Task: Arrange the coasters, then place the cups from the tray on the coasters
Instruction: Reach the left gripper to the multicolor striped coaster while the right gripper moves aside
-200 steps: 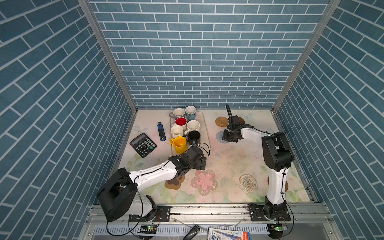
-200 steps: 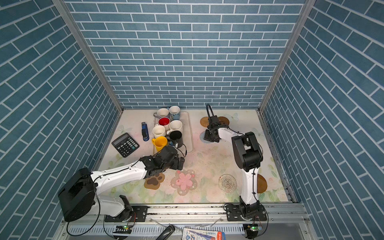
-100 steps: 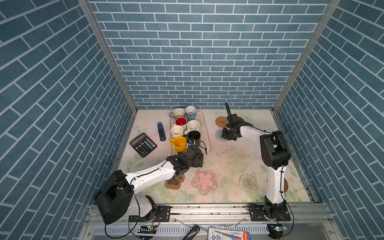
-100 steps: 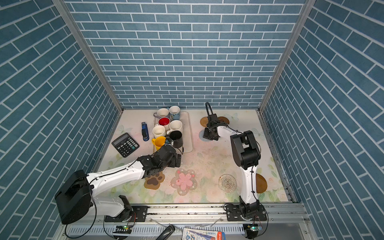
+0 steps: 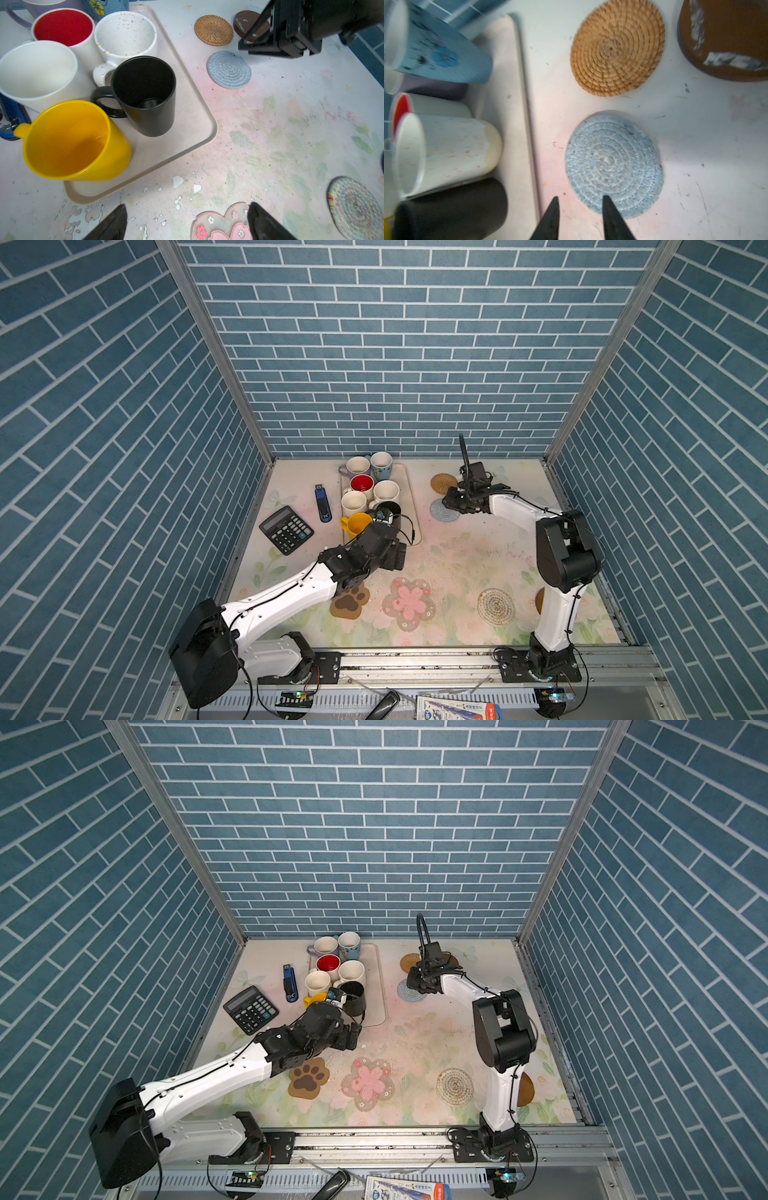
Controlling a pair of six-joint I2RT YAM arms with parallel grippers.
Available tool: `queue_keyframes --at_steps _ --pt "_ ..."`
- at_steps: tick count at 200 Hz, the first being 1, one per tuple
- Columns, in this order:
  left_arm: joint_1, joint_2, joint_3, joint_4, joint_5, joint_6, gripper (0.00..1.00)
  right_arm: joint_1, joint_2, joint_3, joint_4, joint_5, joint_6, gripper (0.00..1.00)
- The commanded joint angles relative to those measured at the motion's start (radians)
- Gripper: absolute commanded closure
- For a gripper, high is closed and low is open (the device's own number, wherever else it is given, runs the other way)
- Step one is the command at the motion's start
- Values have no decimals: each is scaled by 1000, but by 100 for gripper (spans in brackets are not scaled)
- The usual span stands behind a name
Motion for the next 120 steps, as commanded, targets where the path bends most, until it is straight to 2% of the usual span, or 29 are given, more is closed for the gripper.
queue_keyframes --at_steps 1,42,67,86,120 --pt "-29 33 77 -98 69 64 15 -4 -109 -69 45 -5 -17 55" --pt "-158 163 209 -160 93 119 14 -63 -315 -275 93 -45 13 38" --pt "-218 255 285 -152 141 171 21 -123 -470 -452 135 -84 37 29" --pt "-249 332 346 -151 184 199 31 -154 -588 -577 156 -91 46 24" --pt "-272 465 463 -168 234 238 59 -232 -821 -770 213 -57 96 19"
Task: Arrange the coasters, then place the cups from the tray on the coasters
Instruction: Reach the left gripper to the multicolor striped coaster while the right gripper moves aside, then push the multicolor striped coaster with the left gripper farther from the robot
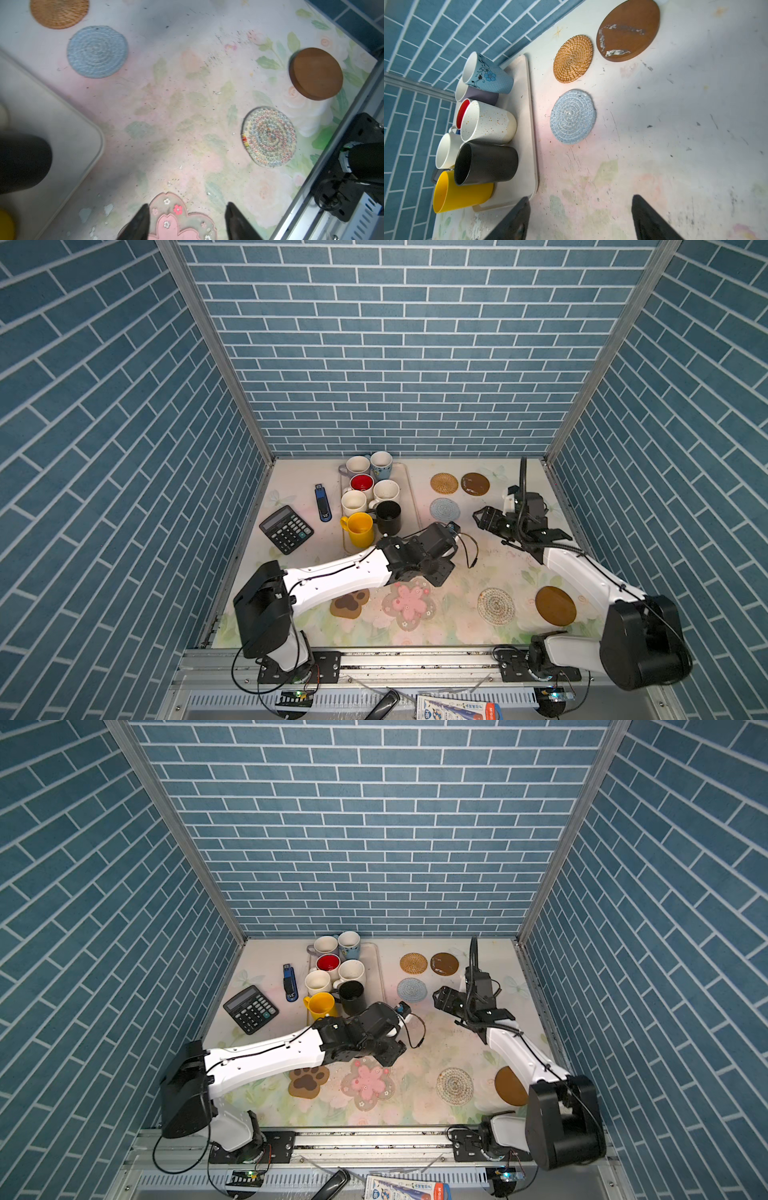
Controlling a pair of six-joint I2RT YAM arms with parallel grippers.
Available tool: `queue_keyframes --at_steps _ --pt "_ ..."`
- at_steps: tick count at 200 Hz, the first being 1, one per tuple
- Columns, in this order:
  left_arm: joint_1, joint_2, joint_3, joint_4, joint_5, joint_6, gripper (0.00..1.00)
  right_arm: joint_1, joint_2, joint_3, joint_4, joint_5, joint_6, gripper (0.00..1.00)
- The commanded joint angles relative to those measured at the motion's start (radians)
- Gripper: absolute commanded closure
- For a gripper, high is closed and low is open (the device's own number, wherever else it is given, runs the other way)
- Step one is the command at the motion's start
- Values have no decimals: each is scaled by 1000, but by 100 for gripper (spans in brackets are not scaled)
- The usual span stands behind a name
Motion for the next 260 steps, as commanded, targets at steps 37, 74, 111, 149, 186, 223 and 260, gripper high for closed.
queue_keyframes --at_steps 37,74,111,149,186,223,260 --pt "-30 194 189 -65 119 92 90 -123 -337 -251 102 24 122 11" --pt "-46 286 271 -84 154 135 100 -266 -416 -405 248 -24 297 6" --pt "-70 356 318 -83 212 169 100 -362 -499 -443 210 3 355 6" --pt "-103 435 370 -75 257 188 100 -395 -478 -418 149 34 369 5" --pt "-119 509 408 -47 307 192 100 -430 -467 -424 180 39 420 5" --pt "-134 560 445 -27 356 196 100 -463 -449 -411 189 53 438 5" --pt "-139 603 450 27 400 160 100 -479 -442 -419 205 68 442 6"
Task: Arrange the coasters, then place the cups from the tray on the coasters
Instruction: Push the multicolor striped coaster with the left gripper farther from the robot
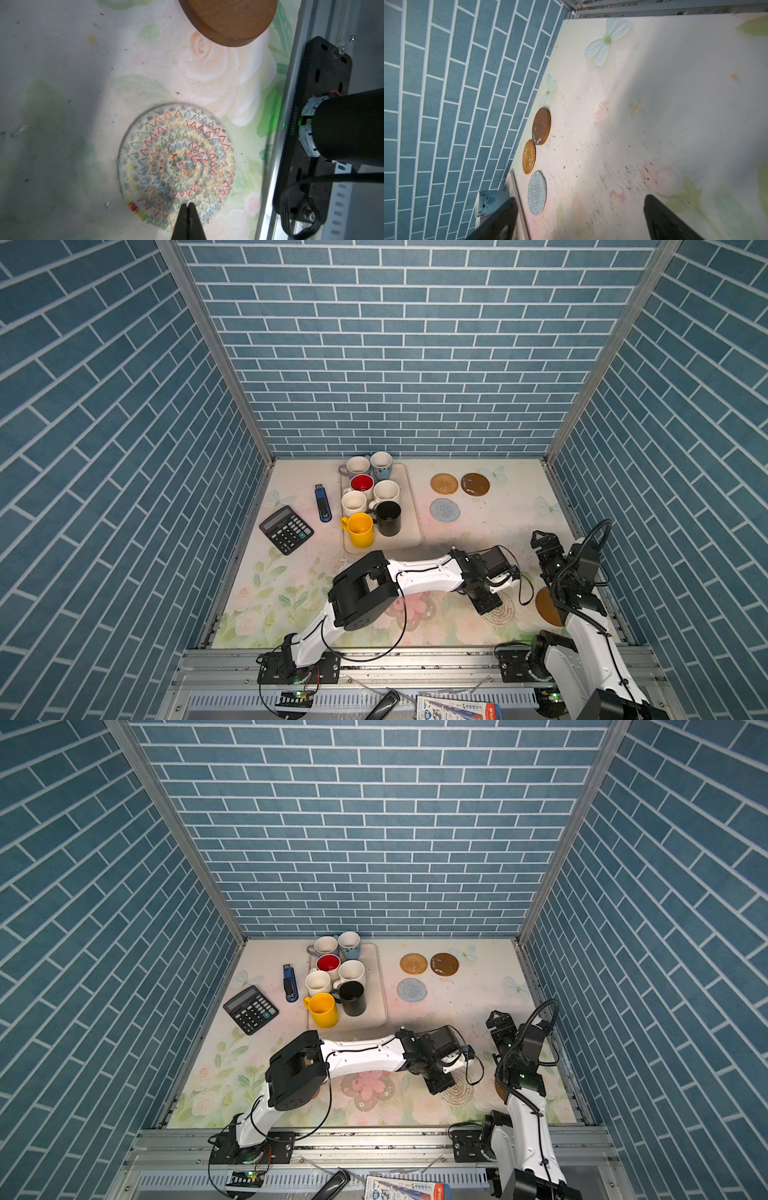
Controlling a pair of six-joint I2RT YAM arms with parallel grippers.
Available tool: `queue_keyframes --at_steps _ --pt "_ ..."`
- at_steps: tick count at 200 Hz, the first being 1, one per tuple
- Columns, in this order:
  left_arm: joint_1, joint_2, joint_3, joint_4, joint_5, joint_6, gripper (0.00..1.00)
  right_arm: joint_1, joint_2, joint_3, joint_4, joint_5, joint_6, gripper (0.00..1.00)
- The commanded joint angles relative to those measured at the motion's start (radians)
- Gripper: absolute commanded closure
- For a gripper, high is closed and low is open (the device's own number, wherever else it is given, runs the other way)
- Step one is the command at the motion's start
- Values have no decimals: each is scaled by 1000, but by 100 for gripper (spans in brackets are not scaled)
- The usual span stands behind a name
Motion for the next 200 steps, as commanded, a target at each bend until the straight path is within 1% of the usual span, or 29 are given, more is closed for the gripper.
queue_keyframes --at_steps 1,65,101,139,165,200 --pt "-11 37 25 43 47 -16 100 -10 3 1 33 28 34 6" --pt "-6 129 106 14 13 -6 100 -10 1 -10 55 9 30 6" --pt "14 164 125 27 -23 -30 100 -8 16 6 49 -1 31 6" --pt "56 190 148 49 -50 -56 100 -7 38 40 28 -23 12 6" --pt "104 235 210 24 -23 -86 100 -8 31 47 34 -46 4 6" --pt "161 260 243 33 -17 -118 100 -10 31 48 38 -60 8 6"
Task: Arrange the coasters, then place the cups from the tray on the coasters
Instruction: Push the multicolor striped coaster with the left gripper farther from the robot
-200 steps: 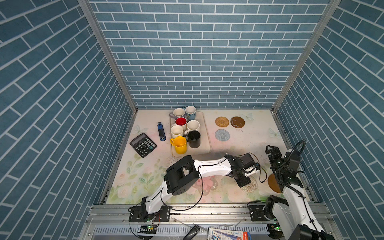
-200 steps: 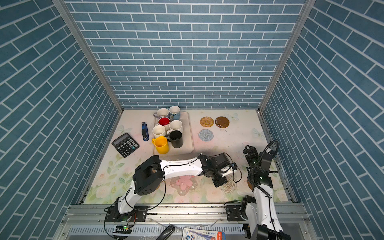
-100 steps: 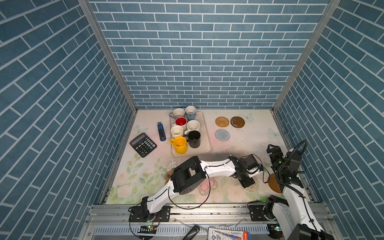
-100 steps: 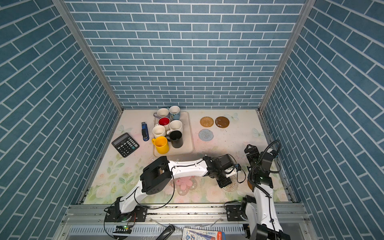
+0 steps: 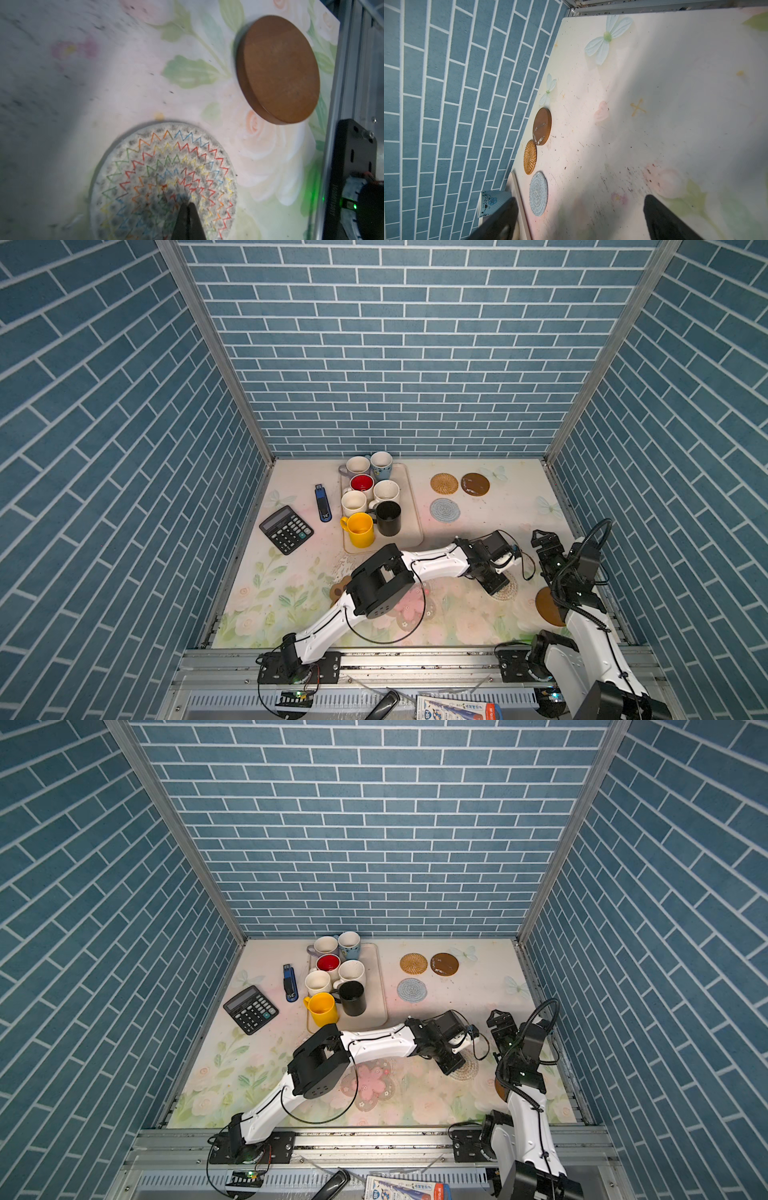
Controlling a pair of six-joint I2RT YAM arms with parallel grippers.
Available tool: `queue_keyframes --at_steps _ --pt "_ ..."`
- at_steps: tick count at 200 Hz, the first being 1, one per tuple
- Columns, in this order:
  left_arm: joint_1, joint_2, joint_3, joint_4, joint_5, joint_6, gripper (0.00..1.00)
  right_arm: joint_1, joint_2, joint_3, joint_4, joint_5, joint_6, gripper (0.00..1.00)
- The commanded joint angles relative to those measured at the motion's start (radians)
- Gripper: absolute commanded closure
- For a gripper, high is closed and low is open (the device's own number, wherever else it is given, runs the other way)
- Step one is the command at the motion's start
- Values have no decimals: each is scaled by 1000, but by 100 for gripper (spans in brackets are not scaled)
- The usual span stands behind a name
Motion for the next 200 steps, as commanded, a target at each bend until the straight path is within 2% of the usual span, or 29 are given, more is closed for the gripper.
queue_keyframes --at_steps 1,55,110,148,168,200 --pt "48 53 18 -48 -35 -28 100 -3 -1 46 14 -24 7 6" --pt "118 142 181 -102 -34 -47 100 -2 38 75 -22 -92 -44 6" --pt "186 237 344 -147 -94 -107 100 -2 78 86 -31 -170 -67 6" --pt "223 311 496 -178 -42 -166 100 -2 104 122 -76 -214 -90 6" --pt "231 319 522 -149 2 -212 100 -2 115 128 -77 -234 -86 6" --pt "248 352 585 -140 -9 -273 100 -1 129 129 -62 -244 -78 6"
